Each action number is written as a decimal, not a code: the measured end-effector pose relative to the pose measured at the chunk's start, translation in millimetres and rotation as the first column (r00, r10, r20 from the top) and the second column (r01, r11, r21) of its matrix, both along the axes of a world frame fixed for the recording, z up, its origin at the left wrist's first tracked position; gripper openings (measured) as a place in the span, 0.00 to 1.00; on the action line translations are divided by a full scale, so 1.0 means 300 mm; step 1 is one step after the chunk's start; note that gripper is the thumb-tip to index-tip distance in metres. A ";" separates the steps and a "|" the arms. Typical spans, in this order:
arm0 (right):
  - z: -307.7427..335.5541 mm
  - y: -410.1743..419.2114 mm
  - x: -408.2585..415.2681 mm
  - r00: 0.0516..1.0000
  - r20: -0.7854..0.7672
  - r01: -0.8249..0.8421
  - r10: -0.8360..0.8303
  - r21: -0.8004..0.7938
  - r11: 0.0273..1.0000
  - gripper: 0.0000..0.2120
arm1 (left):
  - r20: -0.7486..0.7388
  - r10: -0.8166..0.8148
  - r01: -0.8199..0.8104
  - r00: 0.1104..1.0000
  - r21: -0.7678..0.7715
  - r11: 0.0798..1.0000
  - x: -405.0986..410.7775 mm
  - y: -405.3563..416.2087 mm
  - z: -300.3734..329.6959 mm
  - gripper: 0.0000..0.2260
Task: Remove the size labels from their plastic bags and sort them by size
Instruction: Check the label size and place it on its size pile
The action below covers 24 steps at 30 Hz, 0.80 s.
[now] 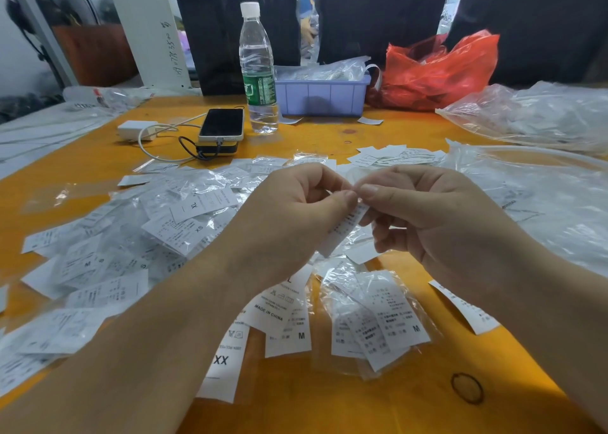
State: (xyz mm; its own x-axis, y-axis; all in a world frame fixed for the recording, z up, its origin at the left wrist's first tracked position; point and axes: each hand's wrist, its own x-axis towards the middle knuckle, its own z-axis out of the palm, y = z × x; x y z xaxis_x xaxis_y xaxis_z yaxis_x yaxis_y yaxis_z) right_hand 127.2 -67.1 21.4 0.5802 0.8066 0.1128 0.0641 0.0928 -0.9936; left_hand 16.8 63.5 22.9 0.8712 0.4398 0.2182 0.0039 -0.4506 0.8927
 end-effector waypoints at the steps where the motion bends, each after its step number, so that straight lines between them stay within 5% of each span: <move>1: 0.000 0.000 -0.001 1.000 0.011 0.001 -0.001 0.001 1.000 0.05 | 0.003 0.005 -0.005 1.000 -0.005 1.000 0.000 0.000 0.000 0.03; 13: 0.003 -0.002 0.005 0.992 0.026 0.119 -0.121 0.063 0.991 0.06 | -0.010 0.023 -0.023 1.000 -0.007 1.000 0.000 0.000 0.004 0.06; 18: 0.008 -0.001 0.001 0.999 -0.039 0.004 -0.003 0.036 0.999 0.10 | -0.003 0.031 -0.031 1.000 -0.009 0.999 -0.002 0.001 0.004 0.06; 24: 0.009 -0.005 0.002 0.998 0.065 -0.012 0.017 -0.068 0.998 0.06 | -0.004 -0.003 0.003 1.000 0.009 1.000 -0.004 -0.005 0.007 0.06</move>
